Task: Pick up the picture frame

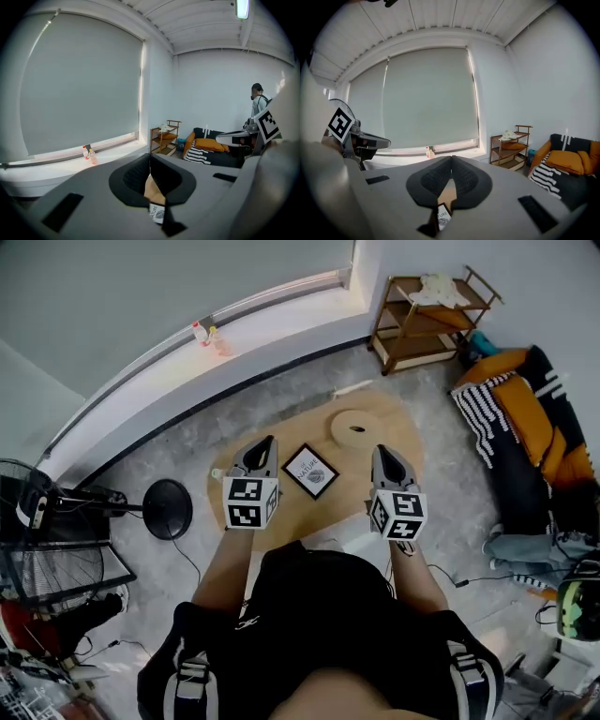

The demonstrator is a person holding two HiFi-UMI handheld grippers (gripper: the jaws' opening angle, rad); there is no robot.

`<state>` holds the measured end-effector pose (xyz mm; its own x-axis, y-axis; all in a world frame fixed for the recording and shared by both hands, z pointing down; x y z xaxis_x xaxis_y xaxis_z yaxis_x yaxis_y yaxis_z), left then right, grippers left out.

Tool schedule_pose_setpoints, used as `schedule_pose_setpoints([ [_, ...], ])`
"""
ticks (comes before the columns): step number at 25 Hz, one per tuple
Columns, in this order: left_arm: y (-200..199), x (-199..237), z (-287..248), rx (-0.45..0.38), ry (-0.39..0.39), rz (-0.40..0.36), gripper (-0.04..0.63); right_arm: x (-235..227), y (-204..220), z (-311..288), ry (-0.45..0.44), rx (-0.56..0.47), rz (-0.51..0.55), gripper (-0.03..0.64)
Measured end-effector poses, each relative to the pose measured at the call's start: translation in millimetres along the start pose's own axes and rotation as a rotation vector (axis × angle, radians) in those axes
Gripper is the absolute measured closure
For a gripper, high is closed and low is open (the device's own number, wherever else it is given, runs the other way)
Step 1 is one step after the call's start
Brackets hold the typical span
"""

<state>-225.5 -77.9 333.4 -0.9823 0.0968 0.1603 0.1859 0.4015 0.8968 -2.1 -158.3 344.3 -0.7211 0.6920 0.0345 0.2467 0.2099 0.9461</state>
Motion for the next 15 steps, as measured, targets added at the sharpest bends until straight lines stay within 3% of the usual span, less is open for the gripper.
schedule_pose_setpoints([
  [5,17.1,21.5,-46.8,0.111,0.082,-0.019,0.565,-10.4,46.3,-16.4,0.054,0.112,-0.070,0.600],
  [7,33.1,25.7,-65.5,0.182,0.132,-0.016,0.466,-7.3,67.0,-23.2,0.006,0.137,-0.149,0.585],
  [8,42.7,27.9,-74.6,0.222,0.151,-0.019,0.416,-4.9,77.9,-27.3,-0.026,0.150,-0.197,0.484],
  [9,52.7,30.3,-83.1,0.262,0.166,-0.024,0.394,-3.8,89.3,-31.4,-0.045,0.168,-0.241,0.432],
  [15,116.7,39.8,-128.8,0.485,0.293,-0.021,0.362,2.2,157.9,-49.5,-0.036,0.244,-0.421,0.371],
])
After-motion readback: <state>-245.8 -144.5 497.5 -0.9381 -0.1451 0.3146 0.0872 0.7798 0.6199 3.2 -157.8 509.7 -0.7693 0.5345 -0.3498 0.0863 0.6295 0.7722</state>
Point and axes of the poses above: the fingertips, and each gripper's own axes: z backward along the fingers, x to its left, y out of its underside, the point moved 2 cm from there along z, backward along the fingers, and after that the axes turned 9 degrees about z, right-handed, at the moved point
